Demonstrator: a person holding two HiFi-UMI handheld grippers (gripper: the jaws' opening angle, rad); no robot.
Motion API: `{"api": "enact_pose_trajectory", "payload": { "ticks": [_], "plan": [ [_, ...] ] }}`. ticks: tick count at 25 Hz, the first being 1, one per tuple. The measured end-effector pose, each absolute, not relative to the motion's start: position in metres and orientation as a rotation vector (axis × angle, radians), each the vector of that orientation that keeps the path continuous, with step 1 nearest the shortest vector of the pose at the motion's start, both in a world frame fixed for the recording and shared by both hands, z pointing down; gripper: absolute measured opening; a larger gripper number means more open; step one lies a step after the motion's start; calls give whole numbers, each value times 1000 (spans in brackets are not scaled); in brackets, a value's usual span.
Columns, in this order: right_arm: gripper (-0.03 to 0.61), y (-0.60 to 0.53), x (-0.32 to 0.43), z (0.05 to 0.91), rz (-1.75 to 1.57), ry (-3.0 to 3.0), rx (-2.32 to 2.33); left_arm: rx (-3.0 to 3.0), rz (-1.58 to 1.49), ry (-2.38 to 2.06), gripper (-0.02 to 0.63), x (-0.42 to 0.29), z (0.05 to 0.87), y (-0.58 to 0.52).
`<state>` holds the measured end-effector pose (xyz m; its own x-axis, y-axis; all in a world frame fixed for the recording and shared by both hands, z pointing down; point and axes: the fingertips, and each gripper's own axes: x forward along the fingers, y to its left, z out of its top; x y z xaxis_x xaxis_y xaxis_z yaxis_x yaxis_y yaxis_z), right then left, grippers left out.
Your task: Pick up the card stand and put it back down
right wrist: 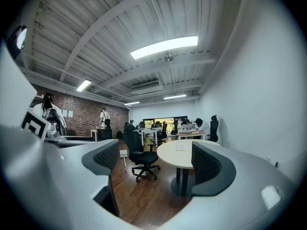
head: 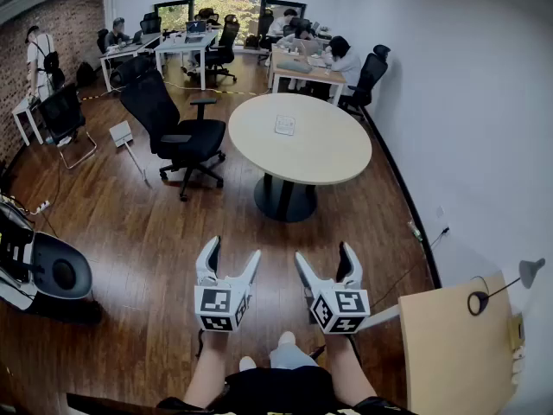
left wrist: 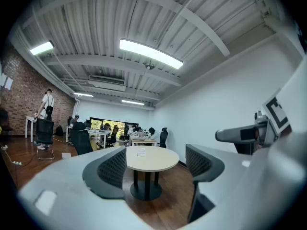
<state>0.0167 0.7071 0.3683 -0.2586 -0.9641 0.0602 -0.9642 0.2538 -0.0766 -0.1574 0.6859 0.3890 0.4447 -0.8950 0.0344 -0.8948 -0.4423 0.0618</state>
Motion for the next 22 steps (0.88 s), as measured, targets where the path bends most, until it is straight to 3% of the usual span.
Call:
{"api": "enact_pose_trajectory", "payload": {
  "ticks": [14,22],
  "plan": [
    [472,544,19,351,150,-2660,1832,2601,20,-1728,372,-144,366,545],
    [472,471,59,360,188,-2678,1825,2613,72,-1744,344,-89,367,474]
  ]
}}
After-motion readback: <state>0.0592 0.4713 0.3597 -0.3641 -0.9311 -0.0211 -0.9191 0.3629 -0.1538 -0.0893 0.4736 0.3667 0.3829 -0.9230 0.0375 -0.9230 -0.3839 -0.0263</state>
